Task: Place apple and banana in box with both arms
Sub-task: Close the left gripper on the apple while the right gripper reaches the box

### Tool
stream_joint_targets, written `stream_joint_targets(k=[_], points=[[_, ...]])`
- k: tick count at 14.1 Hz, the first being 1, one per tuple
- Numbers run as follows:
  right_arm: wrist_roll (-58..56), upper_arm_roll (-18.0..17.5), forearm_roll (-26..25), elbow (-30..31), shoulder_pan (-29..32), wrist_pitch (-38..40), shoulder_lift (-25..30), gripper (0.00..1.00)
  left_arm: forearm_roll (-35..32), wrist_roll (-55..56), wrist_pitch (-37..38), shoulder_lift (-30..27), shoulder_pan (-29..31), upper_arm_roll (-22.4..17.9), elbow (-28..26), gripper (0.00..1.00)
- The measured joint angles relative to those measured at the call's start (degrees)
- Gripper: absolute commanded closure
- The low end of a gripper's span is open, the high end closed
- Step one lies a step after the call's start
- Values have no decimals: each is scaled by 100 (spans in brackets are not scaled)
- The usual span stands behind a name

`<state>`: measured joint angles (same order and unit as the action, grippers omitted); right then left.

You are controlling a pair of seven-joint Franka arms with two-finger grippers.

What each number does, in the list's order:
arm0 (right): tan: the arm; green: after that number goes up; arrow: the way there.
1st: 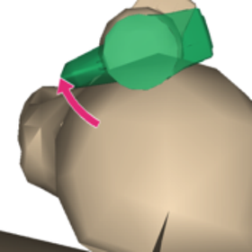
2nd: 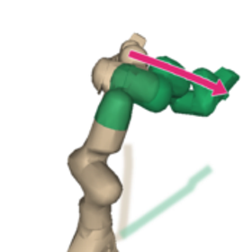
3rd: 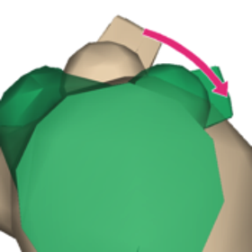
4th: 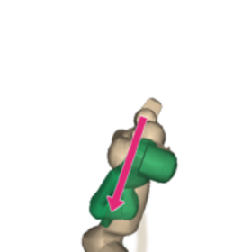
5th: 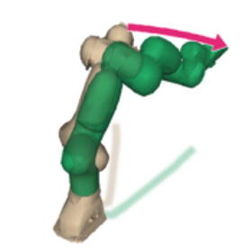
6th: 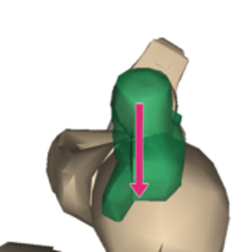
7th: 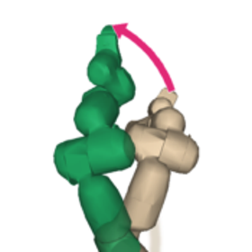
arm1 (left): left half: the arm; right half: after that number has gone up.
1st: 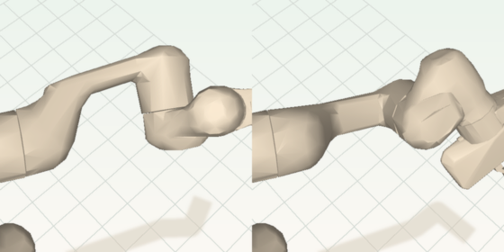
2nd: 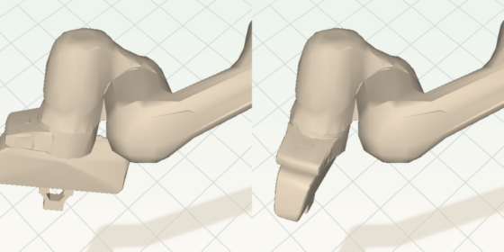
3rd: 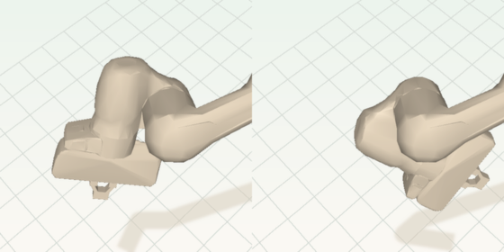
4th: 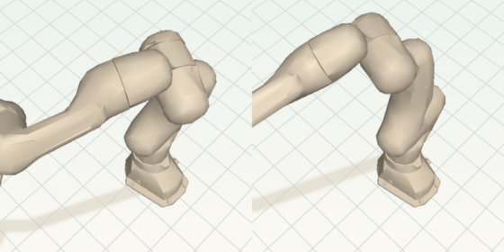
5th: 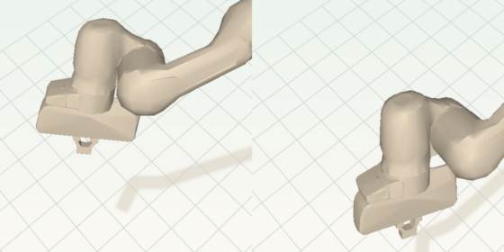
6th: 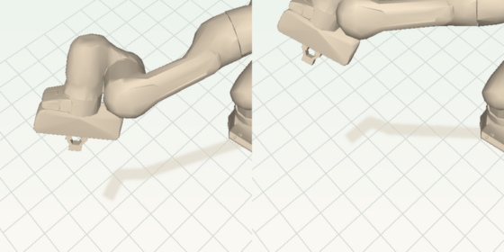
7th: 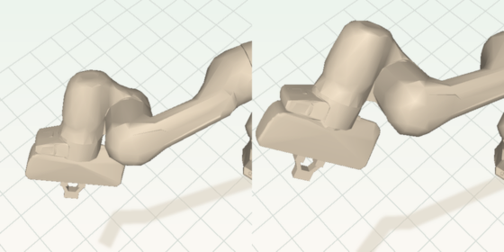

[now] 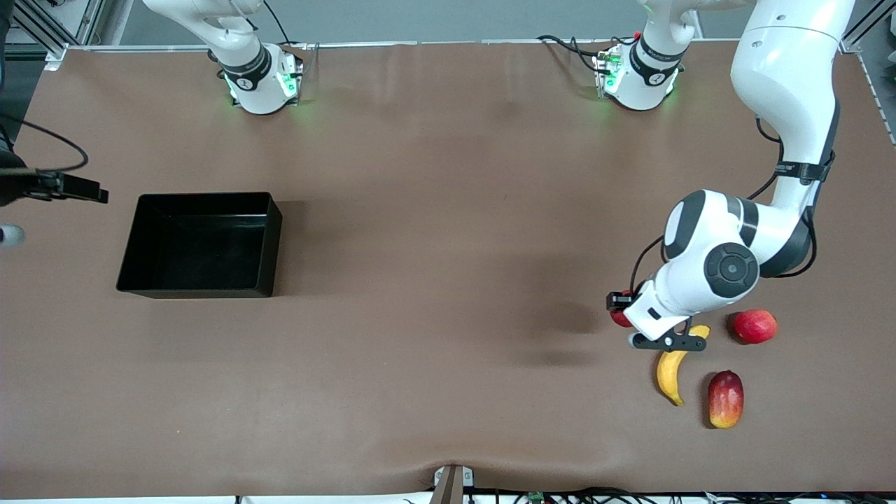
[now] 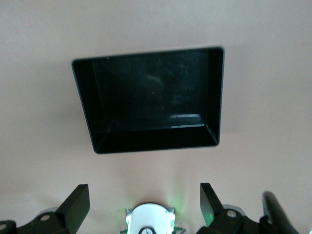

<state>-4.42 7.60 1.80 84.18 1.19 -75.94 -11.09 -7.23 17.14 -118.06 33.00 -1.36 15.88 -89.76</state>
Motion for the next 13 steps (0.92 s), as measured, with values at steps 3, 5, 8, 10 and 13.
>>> stream_joint_targets(k=[3,5,8,10,13], points=[[-6,-46,276,-55,-112,505,-189,0,0,506,0,-61,-1,121,6,100],[9,-80,502,-82,-461,685,-204,0,0,570,0,-125,24,119,18,100],[53,-94,781,-97,-614,756,-231,0,0,571,-1,-142,176,117,129,100],[38,-45,851,-99,-435,788,-284,0,0,571,-3,-142,236,117,241,100],[29,-24,891,-99,-284,850,-373,0,95,661,-3,-143,235,126,400,100]])
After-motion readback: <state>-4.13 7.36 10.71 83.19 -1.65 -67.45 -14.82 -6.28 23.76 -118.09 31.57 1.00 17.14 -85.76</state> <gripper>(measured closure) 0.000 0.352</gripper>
